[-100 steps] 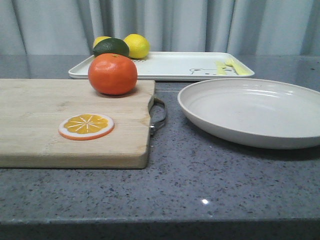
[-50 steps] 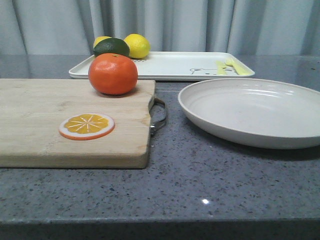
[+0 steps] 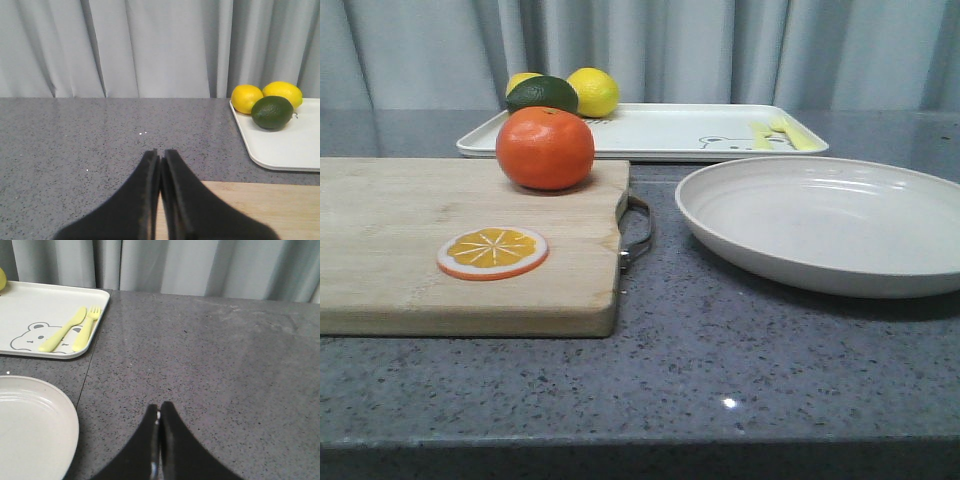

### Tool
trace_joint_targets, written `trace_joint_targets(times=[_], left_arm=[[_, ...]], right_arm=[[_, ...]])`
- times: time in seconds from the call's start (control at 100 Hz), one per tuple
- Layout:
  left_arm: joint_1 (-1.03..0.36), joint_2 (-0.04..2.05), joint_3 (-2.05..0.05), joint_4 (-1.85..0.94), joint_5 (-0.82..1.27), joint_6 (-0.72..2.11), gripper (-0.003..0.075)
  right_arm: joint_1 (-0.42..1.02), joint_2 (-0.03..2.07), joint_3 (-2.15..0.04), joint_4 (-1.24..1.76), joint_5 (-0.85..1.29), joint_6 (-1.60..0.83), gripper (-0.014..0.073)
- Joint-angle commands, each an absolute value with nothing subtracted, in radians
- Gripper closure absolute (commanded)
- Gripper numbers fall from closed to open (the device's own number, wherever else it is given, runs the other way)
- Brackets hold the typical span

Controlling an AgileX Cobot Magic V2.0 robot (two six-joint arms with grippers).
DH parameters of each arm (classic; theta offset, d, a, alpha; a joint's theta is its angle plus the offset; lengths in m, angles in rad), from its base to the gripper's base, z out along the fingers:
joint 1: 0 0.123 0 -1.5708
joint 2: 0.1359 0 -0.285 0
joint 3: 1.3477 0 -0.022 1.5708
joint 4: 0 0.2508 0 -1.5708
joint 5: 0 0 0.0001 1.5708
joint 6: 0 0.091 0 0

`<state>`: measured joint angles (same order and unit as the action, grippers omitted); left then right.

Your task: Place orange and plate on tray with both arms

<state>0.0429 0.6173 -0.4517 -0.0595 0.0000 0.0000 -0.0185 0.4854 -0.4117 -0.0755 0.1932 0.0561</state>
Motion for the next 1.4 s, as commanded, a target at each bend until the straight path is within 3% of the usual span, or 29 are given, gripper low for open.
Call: trace_joint_targets(times=[0.0, 0.14, 0.26, 0.51, 0.77, 0.97, 1.39], left_arm=[[0.043, 0.638, -0.483, -0.068, -0.083, -0.010, 0.0612], [0.043, 0.668, -0.500, -0.068, -0.085, -0.010, 0.0322], [0.043, 0.700, -0.530, -0.068, -0.085, -0.010, 0.0200], [0.013, 0.803, -0.646, -0.068, -0.009, -0.010, 0.0178], [-0.137, 0.963, -0.787, -0.035, 0.023, 0.000, 0.0108], [-0.265, 1.095, -0.910, -0.063, 0.087, 0.000, 0.0108], [-0.447, 1.419, -1.279, -0.202, 0.475, 0.000, 0.0111]], right_arm=[[-0.027, 0.495, -0.451, -0.084, 0.121, 0.052, 0.0659], [-0.027, 0.495, -0.451, -0.084, 0.121, 0.052, 0.0659], [-0.027, 0.495, -0.451, -0.084, 0.121, 0.052, 0.0659], [-0.027, 0.495, -0.451, -0.084, 0.121, 0.052, 0.0659], [-0.027, 0.495, -0.451, -0.084, 0.121, 0.052, 0.0659], [-0.027, 0.495, -0.451, -0.084, 0.121, 0.052, 0.0659], [-0.027, 0.495, -0.451, -0.084, 0.121, 0.052, 0.0659]])
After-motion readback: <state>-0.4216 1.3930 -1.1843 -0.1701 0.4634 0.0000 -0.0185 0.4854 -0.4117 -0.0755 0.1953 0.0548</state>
